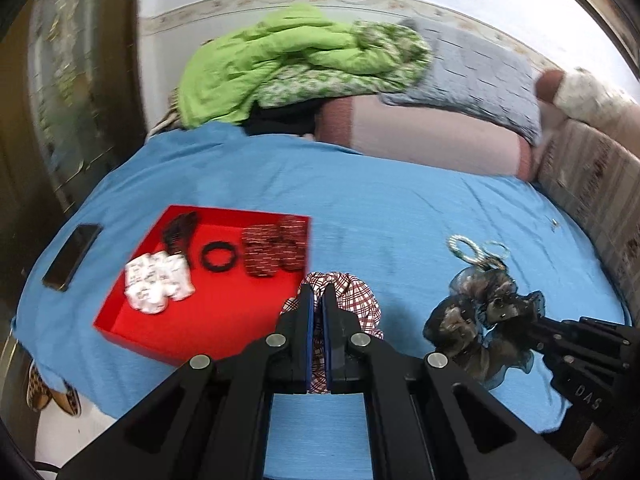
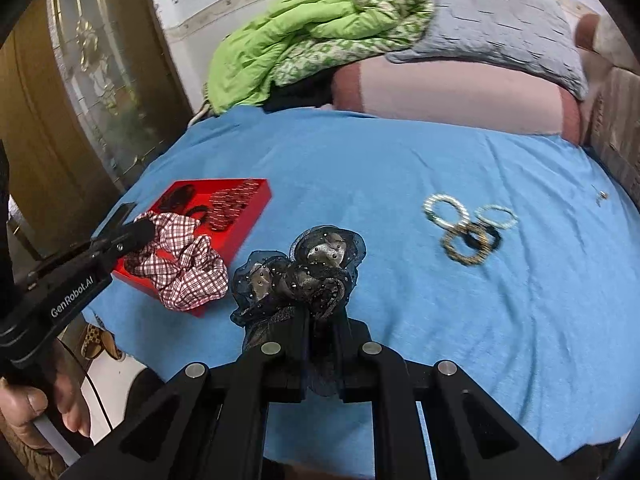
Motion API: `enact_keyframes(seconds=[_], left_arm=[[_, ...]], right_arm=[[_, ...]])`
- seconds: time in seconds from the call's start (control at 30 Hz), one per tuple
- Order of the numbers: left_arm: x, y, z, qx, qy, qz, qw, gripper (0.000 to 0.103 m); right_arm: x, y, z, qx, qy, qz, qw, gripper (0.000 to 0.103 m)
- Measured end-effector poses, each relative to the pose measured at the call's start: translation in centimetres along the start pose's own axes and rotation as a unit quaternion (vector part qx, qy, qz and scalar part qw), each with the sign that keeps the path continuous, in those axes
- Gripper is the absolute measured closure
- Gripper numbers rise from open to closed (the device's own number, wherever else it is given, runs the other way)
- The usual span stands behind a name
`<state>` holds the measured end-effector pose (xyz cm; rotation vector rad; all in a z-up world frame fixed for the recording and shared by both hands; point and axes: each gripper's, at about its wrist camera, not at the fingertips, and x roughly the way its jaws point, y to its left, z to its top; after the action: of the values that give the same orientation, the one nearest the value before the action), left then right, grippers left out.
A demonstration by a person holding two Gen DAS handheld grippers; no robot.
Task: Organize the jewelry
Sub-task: 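Carry both scrunchies over the red tray and open both tools to release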
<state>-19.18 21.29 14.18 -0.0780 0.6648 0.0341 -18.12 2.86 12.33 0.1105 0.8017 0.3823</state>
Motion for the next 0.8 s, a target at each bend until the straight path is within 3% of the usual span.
enact_keyframes(seconds=[0.2, 0.37, 0.8], left_arm=[[0.7, 6.1, 0.4, -0.060, 0.005, 0.012, 0.9981, 0.100], [1.7, 9.7, 1.0, -0.081, 0.010, 0.016, 0.9965, 0.100], [6.3, 13.6, 1.0, -0.043, 0.055, 0.034, 0.9970, 0.100]], right_arm=[[2.4, 3.7, 2.4, -0.011, 0.002, 0.036, 0.999, 0.092], [4.6, 7.3, 3.8, -0.032, 0.001, 0.056, 0.998, 0.092], [13.0, 12.6, 5.1, -0.039, 0.060, 0.094, 0.993, 0.092]])
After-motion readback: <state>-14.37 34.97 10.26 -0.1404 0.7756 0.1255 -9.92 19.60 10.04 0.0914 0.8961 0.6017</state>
